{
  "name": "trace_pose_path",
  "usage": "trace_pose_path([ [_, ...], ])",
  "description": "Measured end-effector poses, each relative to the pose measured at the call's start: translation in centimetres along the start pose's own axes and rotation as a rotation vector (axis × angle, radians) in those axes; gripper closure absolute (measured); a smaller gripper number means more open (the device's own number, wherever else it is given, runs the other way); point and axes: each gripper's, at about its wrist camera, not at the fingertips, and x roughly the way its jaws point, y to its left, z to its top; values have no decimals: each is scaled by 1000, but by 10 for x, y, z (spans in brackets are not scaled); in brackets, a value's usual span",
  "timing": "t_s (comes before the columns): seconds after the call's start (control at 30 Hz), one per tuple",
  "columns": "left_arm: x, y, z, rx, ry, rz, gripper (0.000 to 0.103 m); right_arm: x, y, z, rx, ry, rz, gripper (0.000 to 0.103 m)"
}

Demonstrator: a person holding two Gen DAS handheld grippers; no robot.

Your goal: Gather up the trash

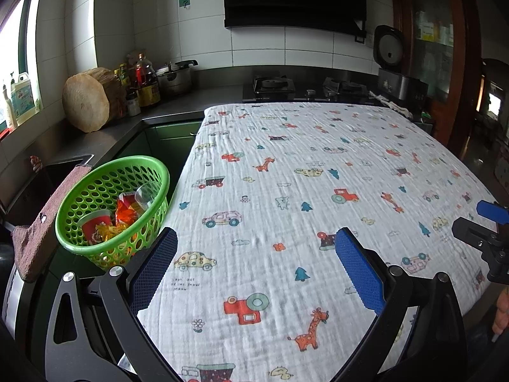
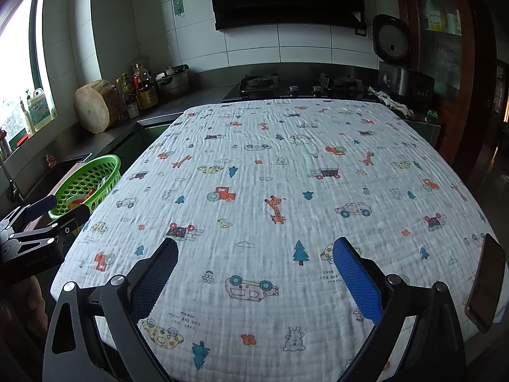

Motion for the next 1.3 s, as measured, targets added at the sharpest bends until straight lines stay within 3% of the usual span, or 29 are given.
trace_pose_path([
  [1.3,-4,-3,1,-7,-17,4,5,-1,1,1,-12,1,0,8],
])
